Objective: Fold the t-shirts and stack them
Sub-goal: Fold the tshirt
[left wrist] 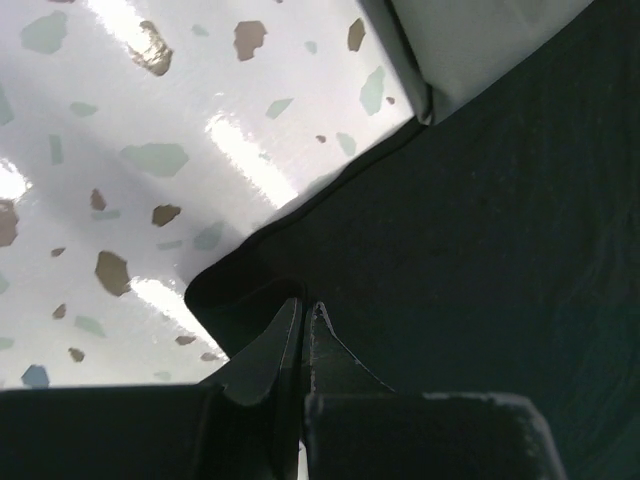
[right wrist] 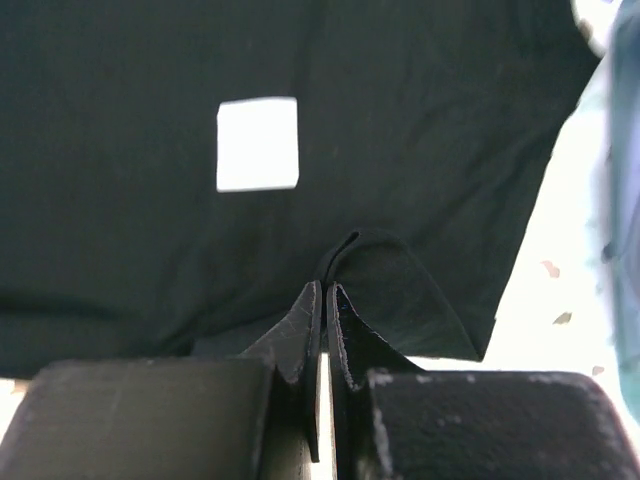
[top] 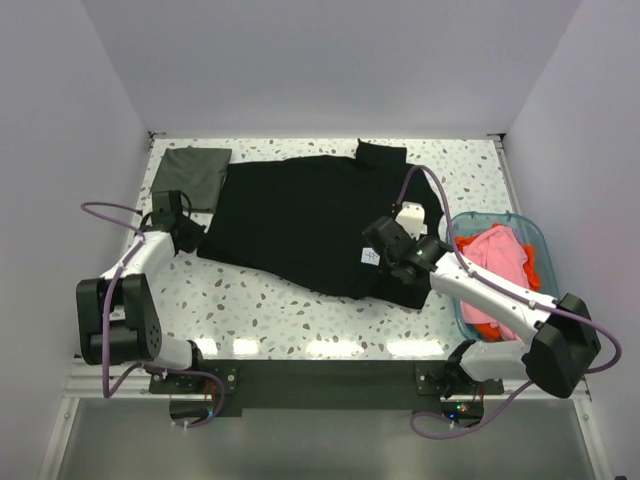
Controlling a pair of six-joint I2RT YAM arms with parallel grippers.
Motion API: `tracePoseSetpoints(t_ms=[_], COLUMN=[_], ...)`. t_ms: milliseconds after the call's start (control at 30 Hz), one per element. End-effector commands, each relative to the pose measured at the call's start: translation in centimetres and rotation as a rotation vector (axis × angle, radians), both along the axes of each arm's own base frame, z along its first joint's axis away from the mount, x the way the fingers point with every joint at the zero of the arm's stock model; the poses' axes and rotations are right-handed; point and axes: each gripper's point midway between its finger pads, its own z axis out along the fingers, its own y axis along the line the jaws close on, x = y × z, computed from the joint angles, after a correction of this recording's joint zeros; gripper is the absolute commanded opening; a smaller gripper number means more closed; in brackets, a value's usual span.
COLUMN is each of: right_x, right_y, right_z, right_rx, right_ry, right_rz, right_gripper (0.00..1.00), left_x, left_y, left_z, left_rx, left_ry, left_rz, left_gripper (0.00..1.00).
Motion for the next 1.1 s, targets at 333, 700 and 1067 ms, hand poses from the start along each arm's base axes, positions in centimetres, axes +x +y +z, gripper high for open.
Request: tracePoseSetpoints(t_ms=[333, 700, 1067], right_x=[8.3, 12.5, 14.7], right_y=[-1.4, -2.5, -4.5], right_z=[2.3, 2.6, 1.8], right_rx=[0.008, 0.019, 0.013], right_ry=[-0.039, -0.034, -0.026], right_rz=[-0.014, -0.039, -0.087], right_gripper=[0.0, 0.0, 0.0], left_x=[6.4, 9.9, 11.4], left_y=[-0.2, -1.4, -1.2], left_z=[2.6, 2.5, 2.5], left_rx=[-0.01, 0.009, 0.031], left_ry=[-0.079, -0.061, -0.057], left_rz=[0.004, -0.021, -0.019], left_gripper=[0.0, 0.0, 0.0])
